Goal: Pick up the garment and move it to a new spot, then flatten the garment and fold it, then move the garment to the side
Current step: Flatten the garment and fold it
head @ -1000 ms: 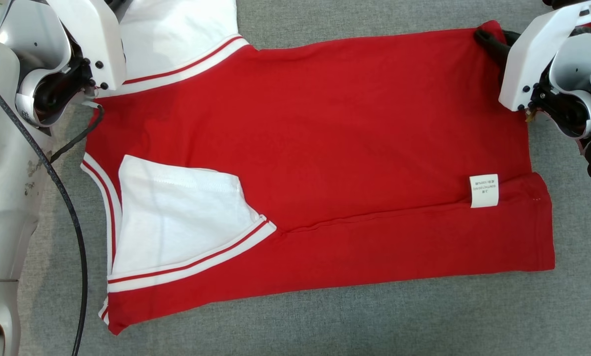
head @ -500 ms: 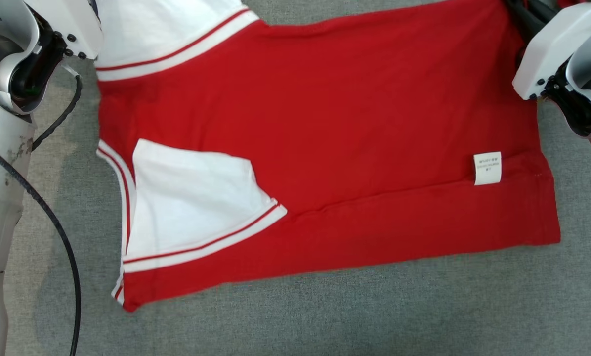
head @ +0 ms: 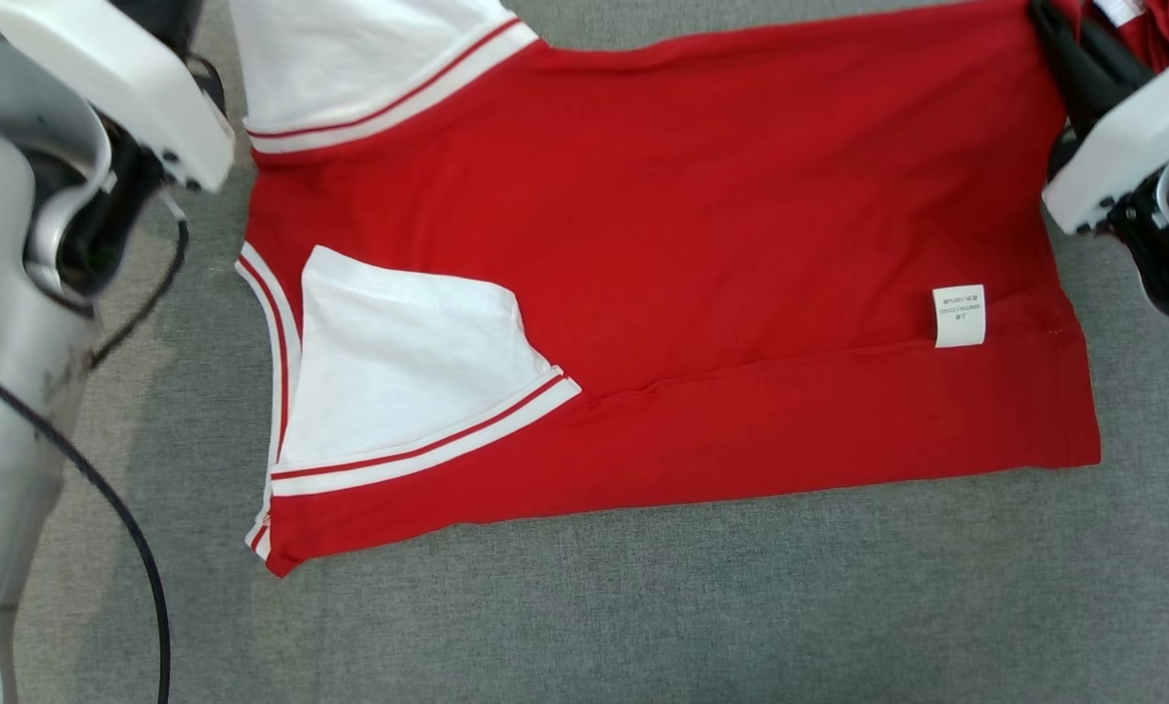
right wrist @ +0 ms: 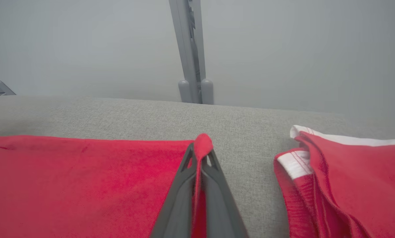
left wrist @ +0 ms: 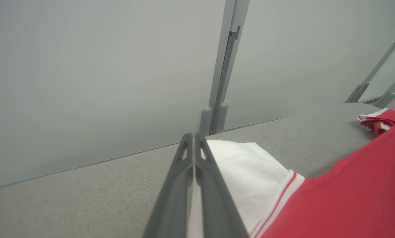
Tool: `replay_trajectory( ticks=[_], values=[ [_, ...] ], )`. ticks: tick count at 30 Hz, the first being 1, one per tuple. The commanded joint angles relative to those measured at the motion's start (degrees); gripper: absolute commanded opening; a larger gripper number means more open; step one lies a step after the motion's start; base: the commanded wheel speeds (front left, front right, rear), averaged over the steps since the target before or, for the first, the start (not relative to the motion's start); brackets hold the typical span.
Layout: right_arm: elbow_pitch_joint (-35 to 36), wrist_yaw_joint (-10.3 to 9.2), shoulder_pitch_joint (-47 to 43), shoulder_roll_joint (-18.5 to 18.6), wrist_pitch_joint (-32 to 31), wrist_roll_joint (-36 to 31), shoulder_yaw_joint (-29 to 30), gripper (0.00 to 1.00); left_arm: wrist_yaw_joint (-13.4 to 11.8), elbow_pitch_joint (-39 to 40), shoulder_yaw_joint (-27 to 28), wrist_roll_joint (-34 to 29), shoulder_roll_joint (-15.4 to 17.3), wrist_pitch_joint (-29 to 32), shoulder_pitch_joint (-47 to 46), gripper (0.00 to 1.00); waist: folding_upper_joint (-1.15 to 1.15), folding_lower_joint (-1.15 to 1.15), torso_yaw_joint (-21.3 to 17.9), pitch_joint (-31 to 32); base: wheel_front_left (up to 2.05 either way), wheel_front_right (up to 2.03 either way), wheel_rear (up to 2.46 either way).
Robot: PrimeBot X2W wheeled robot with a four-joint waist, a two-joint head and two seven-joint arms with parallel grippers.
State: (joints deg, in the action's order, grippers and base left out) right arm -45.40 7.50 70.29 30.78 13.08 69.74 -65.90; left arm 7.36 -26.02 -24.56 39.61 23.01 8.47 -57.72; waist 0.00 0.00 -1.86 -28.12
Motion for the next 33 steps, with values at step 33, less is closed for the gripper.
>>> replay_trajectory(
  ticks=[33],
  values=[
    [22.61,-0.01,-29.52,17.66,2.22,-2.66,11.52,0.0,-11.69,41.73,2.51,12.1,5.05,-2.37,47.08,0.0,0.0,0.0,4.72,6.27,0.0,0.0,0.0]
  ],
)
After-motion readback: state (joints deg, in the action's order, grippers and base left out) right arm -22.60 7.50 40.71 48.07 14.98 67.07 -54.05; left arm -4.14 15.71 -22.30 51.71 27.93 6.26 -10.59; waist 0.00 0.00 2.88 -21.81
